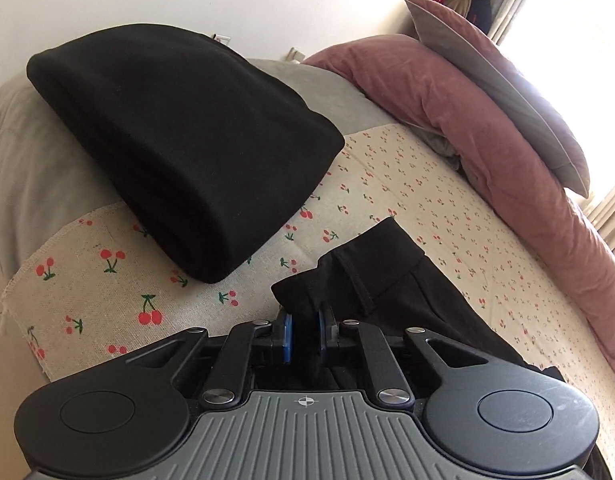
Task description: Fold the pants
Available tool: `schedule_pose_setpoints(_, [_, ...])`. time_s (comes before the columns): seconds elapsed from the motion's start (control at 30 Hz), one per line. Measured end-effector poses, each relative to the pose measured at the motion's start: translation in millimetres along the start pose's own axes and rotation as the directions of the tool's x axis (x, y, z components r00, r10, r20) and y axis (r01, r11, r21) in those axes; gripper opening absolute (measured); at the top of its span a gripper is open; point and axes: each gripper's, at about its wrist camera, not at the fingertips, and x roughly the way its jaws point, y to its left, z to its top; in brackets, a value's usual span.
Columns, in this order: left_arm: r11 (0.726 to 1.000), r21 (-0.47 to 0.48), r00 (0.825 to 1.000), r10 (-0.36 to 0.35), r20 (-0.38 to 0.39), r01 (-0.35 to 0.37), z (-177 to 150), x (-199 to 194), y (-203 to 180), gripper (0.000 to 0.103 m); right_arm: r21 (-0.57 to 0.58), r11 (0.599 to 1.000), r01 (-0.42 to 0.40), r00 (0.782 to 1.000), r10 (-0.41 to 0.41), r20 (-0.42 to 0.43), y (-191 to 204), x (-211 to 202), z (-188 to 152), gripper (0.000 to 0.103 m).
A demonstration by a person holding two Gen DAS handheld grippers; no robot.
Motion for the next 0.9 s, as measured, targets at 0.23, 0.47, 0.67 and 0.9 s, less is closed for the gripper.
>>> schedule_pose_setpoints(0.23, [0.999, 0.026, 0.999, -0.025, 0.037, 0.024, 5, -8, -7, 0.011, -0.031, 1.0, 0.002, 1.0, -0.002, -0.008, 1, -4, 3, 0.003])
schedule_pose_setpoints(0.47, [0.995, 0.099, 1.0, 0.024, 0.013, -0.025, 7, -23, -10, 0.012, 0.016, 0.99, -0.137, 0.99, 0.136, 0.042, -2, -31, 7, 0.003])
schedule_pose_setpoints(0.67, [0.978, 0.18, 0.992, 0.117, -0.041, -0.107, -3, -15, -8, 0.016, 0.014, 0.986, -0.166, 0.985, 0.166, -0.041, 4, -12, 0, 0.004])
schedule_pose_setpoints(0.9, [0.926, 0.278, 0.967, 0.238, 0.095, -0.255, -6, -38, -32, 0.058, 0.06, 0.983, -0.174, 0.983, 0.177, -0.041, -4, -18, 2, 0.043])
